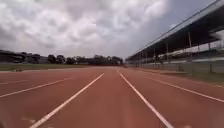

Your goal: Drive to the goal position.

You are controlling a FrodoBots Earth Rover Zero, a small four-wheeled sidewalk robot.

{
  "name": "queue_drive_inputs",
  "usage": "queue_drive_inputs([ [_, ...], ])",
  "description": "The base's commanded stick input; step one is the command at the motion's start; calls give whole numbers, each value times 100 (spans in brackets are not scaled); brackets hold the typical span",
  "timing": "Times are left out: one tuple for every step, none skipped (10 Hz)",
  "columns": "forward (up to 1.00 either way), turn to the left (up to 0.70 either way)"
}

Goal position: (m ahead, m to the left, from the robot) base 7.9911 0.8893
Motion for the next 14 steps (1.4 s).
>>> queue_drive_inputs([
  [45, 0],
  [45, 0],
  [45, 0],
  [45, 0],
  [45, 0],
  [45, 0],
  [45, 0],
  [45, 0],
  [45, 0],
  [45, 0],
  [45, 0],
  [45, 0],
  [45, 0],
  [45, 0],
])
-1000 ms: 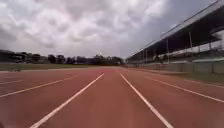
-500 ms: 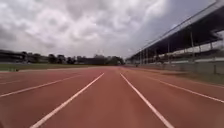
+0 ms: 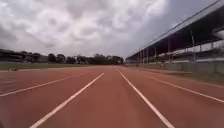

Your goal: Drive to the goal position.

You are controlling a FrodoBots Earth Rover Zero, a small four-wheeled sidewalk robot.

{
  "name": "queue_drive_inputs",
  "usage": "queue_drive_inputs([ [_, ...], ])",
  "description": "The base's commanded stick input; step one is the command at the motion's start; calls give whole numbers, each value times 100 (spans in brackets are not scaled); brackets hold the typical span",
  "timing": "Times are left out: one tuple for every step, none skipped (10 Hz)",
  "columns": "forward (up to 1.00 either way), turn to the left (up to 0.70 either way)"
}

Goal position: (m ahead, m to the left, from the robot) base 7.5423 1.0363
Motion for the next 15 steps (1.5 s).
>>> queue_drive_inputs([
  [45, 0],
  [45, 0],
  [45, 0],
  [45, 0],
  [45, 0],
  [45, 0],
  [45, 0],
  [45, 0],
  [45, 0],
  [45, 0],
  [45, 0],
  [45, 0],
  [45, 0],
  [45, 0],
  [45, 0],
])
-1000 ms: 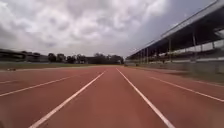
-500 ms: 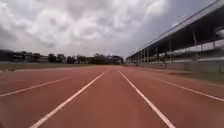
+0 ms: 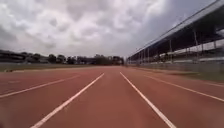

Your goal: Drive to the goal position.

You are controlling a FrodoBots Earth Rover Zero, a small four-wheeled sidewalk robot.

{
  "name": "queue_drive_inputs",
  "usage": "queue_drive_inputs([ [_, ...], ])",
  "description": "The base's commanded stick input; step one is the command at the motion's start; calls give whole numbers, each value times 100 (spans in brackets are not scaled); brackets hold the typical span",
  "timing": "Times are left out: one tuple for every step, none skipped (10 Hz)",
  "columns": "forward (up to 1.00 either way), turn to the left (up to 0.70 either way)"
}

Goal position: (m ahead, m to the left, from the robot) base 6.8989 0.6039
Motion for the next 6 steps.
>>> queue_drive_inputs([
  [45, 0],
  [45, 0],
  [45, 0],
  [45, 0],
  [45, 0],
  [45, 0],
])
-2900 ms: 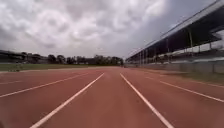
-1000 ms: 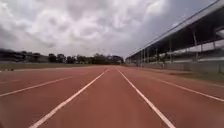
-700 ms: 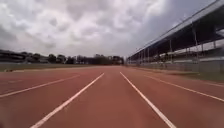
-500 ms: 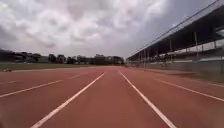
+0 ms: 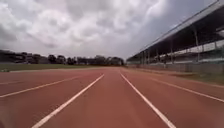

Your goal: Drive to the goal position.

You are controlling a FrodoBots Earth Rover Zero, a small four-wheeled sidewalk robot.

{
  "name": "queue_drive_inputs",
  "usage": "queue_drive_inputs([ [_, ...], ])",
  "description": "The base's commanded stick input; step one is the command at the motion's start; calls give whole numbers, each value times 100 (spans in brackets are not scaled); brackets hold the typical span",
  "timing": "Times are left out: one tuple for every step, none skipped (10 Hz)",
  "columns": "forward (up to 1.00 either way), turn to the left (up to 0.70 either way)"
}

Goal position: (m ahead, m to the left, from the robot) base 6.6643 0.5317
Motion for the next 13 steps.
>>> queue_drive_inputs([
  [45, 0],
  [45, 0],
  [45, 0],
  [45, 0],
  [45, 0],
  [45, 0],
  [45, 0],
  [45, 0],
  [45, 0],
  [45, 0],
  [45, 0],
  [45, 0],
  [45, 0],
])
